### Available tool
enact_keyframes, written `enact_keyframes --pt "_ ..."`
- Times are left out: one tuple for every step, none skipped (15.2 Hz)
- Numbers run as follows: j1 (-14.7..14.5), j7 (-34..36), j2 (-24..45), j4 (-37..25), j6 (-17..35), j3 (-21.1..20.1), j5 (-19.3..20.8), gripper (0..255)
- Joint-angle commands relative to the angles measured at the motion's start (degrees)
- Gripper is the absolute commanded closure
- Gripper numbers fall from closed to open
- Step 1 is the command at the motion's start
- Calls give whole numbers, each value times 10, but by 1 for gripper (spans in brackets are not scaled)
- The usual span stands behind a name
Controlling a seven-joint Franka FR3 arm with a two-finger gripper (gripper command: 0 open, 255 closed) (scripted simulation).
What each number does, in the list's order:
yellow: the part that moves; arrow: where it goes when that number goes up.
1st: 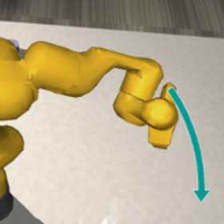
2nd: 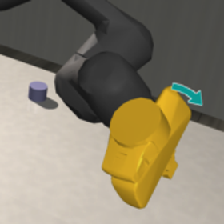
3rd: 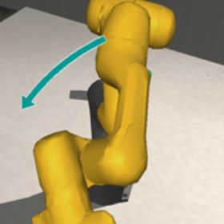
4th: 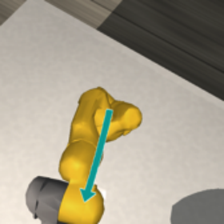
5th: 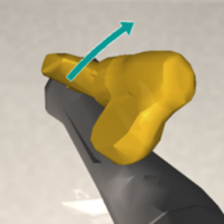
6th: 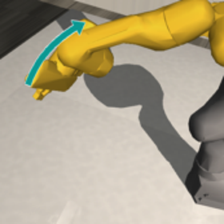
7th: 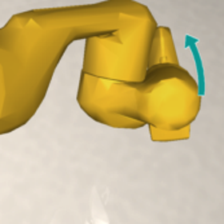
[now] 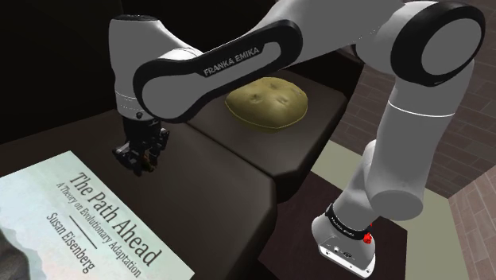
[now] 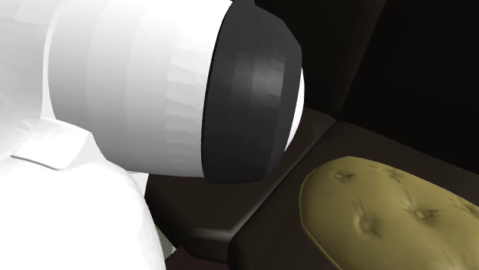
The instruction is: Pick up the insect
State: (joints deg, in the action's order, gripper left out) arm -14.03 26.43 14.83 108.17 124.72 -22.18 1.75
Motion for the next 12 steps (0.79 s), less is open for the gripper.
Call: enact_keyframes --pt "1 -2 -7 -6 -13 -1 -3 255" --pt "2 -2 -10 -10 -20 -1 -5 255" --pt "2 -3 -13 -14 -27 -2 -6 255" --pt "2 -3 -16 -18 -34 -2 -7 255" --pt "3 -4 -19 -22 -41 -3 -8 255" --pt "3 -4 -22 -27 -48 -3 -9 255" --pt "3 -4 -24 -32 -55 -3 -11 255" --pt "3 -5 -27 -36 -62 -3 -12 255" --pt "4 -5 -29 -41 -69 -4 -13 255" --pt "4 -5 -31 -46 -76 -4 -13 255" --pt "4 -5 -32 -47 -77 -4 -14 255" --pt "4 -5 -32 -47 -77 -4 -14 255"
